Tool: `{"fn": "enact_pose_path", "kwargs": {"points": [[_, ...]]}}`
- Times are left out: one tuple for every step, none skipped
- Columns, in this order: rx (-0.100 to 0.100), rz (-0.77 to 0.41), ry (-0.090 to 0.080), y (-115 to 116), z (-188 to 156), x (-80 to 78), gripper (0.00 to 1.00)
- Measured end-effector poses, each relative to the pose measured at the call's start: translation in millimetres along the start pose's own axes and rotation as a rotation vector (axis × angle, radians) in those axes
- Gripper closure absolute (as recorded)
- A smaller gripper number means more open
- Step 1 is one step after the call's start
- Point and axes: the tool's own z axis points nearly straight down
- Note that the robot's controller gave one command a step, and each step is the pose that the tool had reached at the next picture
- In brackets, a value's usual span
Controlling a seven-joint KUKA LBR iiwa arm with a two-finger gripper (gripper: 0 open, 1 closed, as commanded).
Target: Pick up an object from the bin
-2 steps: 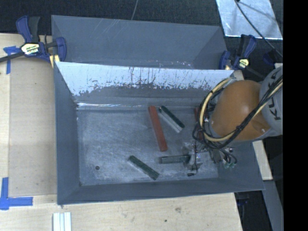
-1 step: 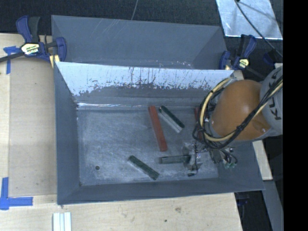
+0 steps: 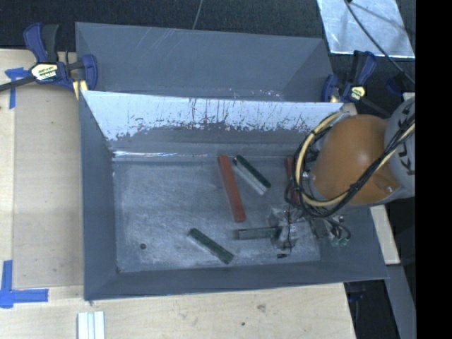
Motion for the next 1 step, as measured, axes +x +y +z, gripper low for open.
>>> {"fn": "enact_pose_path", "kwargs": {"points": [[0.0, 0.0, -0.001, -0.1, -7.5, -0.4, 1.0]]}}
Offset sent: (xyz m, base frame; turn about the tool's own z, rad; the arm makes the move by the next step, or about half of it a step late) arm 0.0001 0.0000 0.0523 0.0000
